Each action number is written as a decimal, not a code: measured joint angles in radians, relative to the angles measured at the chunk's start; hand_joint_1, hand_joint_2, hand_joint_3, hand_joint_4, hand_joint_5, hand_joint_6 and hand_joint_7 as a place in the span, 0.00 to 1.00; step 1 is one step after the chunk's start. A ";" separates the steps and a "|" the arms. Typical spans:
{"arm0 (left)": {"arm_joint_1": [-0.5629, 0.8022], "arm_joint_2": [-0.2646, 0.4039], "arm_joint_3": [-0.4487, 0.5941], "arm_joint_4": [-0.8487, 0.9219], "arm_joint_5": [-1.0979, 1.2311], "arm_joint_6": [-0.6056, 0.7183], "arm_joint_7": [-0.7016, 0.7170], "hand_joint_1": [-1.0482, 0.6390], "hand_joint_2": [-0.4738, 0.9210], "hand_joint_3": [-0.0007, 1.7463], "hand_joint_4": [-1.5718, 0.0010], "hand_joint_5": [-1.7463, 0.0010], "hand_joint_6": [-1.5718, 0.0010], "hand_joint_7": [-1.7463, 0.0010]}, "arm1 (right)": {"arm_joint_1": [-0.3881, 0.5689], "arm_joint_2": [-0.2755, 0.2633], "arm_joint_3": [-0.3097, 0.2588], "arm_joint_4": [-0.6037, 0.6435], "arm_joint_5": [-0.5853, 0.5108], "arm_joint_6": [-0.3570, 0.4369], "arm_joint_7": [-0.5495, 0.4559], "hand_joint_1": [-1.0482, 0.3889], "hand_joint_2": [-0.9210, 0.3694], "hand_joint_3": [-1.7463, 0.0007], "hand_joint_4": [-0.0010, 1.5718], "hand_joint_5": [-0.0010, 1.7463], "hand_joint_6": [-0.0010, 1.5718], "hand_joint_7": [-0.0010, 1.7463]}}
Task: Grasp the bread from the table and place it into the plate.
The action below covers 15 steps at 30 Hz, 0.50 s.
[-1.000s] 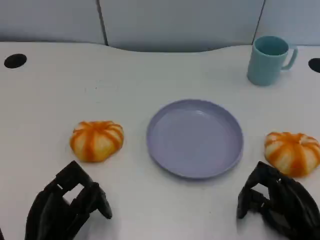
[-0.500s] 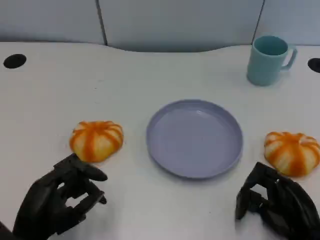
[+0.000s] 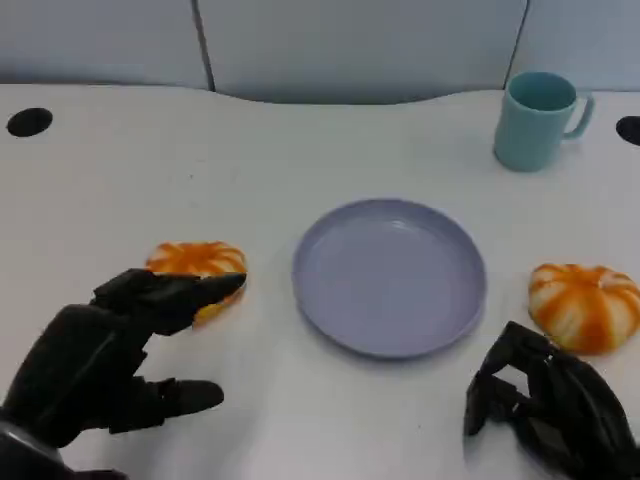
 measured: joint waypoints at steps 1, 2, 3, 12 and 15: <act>-0.003 0.012 -0.007 -0.009 0.023 0.014 0.012 0.29 0.97 0.00 0.89 0.88 0.79 1.00 | 0.001 0.003 0.002 0.000 0.000 0.000 -0.001 0.32 0.00 0.81 0.44 1.00 0.38 0.86; -0.007 0.021 -0.014 -0.011 0.043 0.025 0.025 0.29 0.97 0.00 0.89 0.89 0.79 1.00 | 0.000 0.004 0.005 0.000 0.000 0.000 -0.001 0.32 0.00 0.81 0.44 1.00 0.38 0.86; -0.009 0.026 -0.020 -0.011 0.053 0.034 0.037 0.29 0.97 0.00 0.89 0.89 0.79 1.00 | 0.000 0.004 0.007 0.000 0.000 -0.001 -0.001 0.32 0.00 0.81 0.44 1.00 0.38 0.86; -0.103 0.142 -0.104 -0.046 0.290 0.220 0.100 0.25 0.99 0.00 0.96 0.93 0.87 1.00 | -0.010 0.017 0.020 0.005 -0.003 -0.003 -0.017 0.34 0.00 0.79 0.45 1.00 0.39 0.86; -0.122 0.159 -0.142 -0.048 0.289 0.273 0.079 0.24 0.99 0.00 0.95 0.93 0.87 1.00 | -0.012 0.020 0.022 0.006 -0.004 -0.003 -0.021 0.34 0.00 0.78 0.45 1.00 0.39 0.86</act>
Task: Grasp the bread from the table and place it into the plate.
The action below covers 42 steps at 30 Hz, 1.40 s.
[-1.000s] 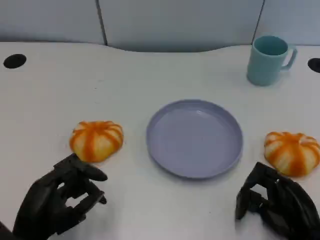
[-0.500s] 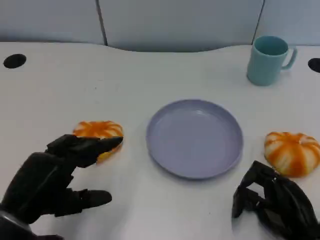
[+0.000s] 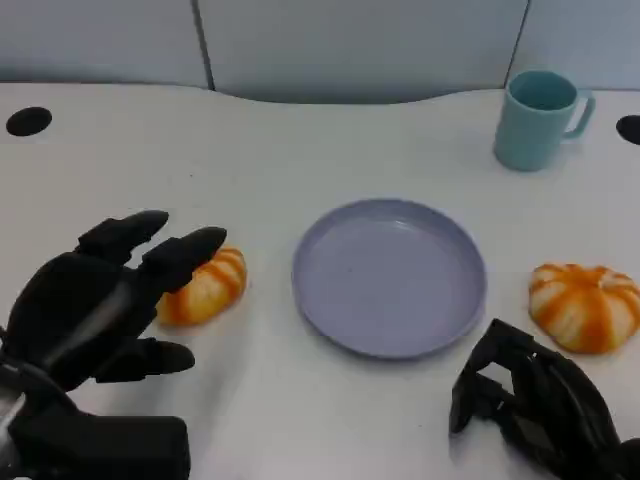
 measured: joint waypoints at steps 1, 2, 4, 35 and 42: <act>-0.001 0.006 -0.012 -0.003 0.000 0.016 -0.008 0.24 0.99 0.00 0.95 0.93 0.87 1.00 | 0.000 0.000 0.000 0.000 0.000 0.000 -0.002 0.34 0.00 0.78 0.45 1.00 0.39 0.86; -0.001 0.010 -0.024 -0.007 0.000 0.031 -0.015 0.24 0.99 0.00 0.94 0.93 0.87 1.00 | -0.001 0.000 0.000 0.000 0.000 0.000 -0.004 0.34 0.00 0.78 0.44 1.00 0.39 0.86; -0.001 0.017 -0.040 -0.017 0.000 0.057 -0.024 0.24 0.99 0.00 0.94 0.93 0.86 1.00 | -0.002 0.000 0.001 0.000 0.000 0.002 -0.008 0.34 0.00 0.78 0.44 1.00 0.39 0.86; -0.315 0.023 -0.281 0.358 -0.015 0.212 -0.023 0.22 1.00 0.01 0.97 0.96 0.90 1.00 | 0.050 -0.004 0.010 -0.081 -0.002 0.051 -0.019 0.33 0.00 0.79 0.45 1.00 0.39 0.87; -0.332 0.014 -0.306 0.394 -0.018 0.242 -0.023 0.24 1.00 0.00 0.98 0.96 0.91 1.00 | 0.074 -0.004 0.022 -0.113 -0.002 0.062 -0.035 0.33 0.00 0.78 0.45 1.00 0.38 0.88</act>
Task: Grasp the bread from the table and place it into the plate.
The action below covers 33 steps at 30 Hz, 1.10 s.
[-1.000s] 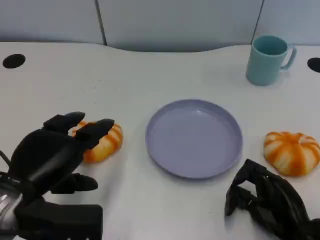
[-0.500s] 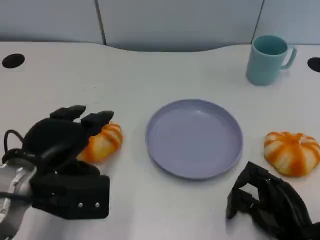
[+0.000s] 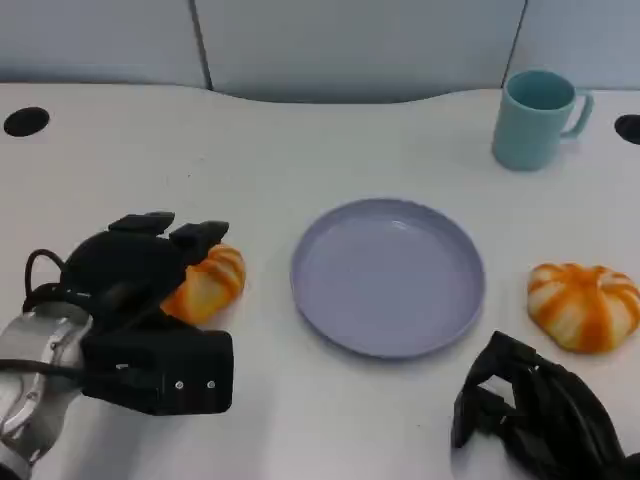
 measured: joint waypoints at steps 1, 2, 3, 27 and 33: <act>-0.006 -0.001 -0.005 0.009 0.000 0.005 0.000 0.25 0.99 0.00 0.98 0.96 0.91 1.00 | 0.001 -0.001 0.000 -0.001 0.002 0.002 0.000 0.33 0.00 0.78 0.45 1.00 0.38 0.88; -0.015 -0.003 -0.011 0.019 0.001 0.011 0.000 0.25 0.99 0.00 0.98 0.96 0.91 1.00 | 0.002 -0.003 -0.001 -0.003 0.003 0.006 0.001 0.32 0.00 0.78 0.45 1.00 0.38 0.88; -0.023 -0.006 -0.020 0.030 0.002 0.019 0.001 0.26 0.99 0.00 0.98 0.96 0.90 1.00 | 0.003 -0.004 0.000 -0.004 0.003 0.007 0.002 0.32 0.00 0.79 0.45 1.00 0.38 0.89; -0.308 -0.100 -0.150 0.500 -0.027 0.068 -0.004 0.27 0.96 0.00 0.97 0.96 0.90 0.99 | 0.041 -0.021 0.000 -0.050 0.010 0.012 0.020 0.33 0.00 0.78 0.45 1.00 0.38 0.89; -0.376 -0.129 -0.163 0.654 -0.054 0.029 -0.009 0.27 0.95 0.00 0.97 0.96 0.89 0.99 | 0.058 -0.022 0.001 -0.076 0.010 0.013 0.019 0.33 0.00 0.78 0.44 1.00 0.37 0.89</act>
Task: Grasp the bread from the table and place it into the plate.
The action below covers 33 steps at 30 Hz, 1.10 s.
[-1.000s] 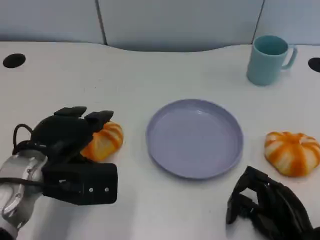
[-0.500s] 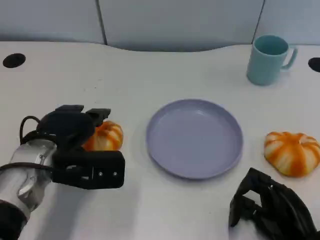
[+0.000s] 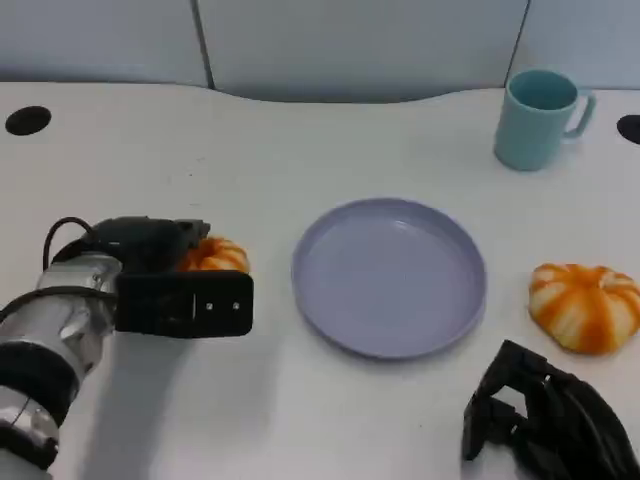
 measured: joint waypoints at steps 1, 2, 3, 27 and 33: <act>-0.009 -0.004 -0.005 0.025 -0.005 -0.010 0.000 0.27 0.95 0.00 0.97 0.96 0.89 0.99 | 0.002 0.000 0.001 -0.002 0.000 0.000 0.000 0.33 0.00 0.78 0.45 1.00 0.37 0.89; -0.013 -0.008 -0.010 0.042 -0.007 -0.015 0.000 0.27 0.95 0.00 0.96 0.96 0.88 0.99 | 0.003 0.000 0.002 -0.004 0.000 0.000 0.000 0.33 0.00 0.78 0.45 1.00 0.37 0.89; -0.017 -0.013 -0.012 0.060 -0.012 -0.020 0.000 0.27 0.95 0.00 0.96 0.96 0.88 0.99 | 0.005 0.000 0.003 -0.006 0.000 0.000 0.000 0.33 0.00 0.78 0.45 1.00 0.37 0.89; -0.019 -0.064 -0.061 0.228 -0.045 -0.160 0.400 0.53 1.00 0.09 0.38 0.50 0.25 0.93 | 0.025 -0.001 0.001 -0.048 0.016 0.028 -0.014 0.33 0.00 0.79 0.45 1.00 0.38 0.87; -0.010 -0.063 -0.064 0.253 -0.046 -0.181 0.480 0.51 0.98 0.25 0.44 0.10 0.35 0.44 | 0.025 -0.003 -0.001 -0.047 0.015 0.022 -0.014 0.32 0.00 0.80 0.45 1.00 0.38 0.87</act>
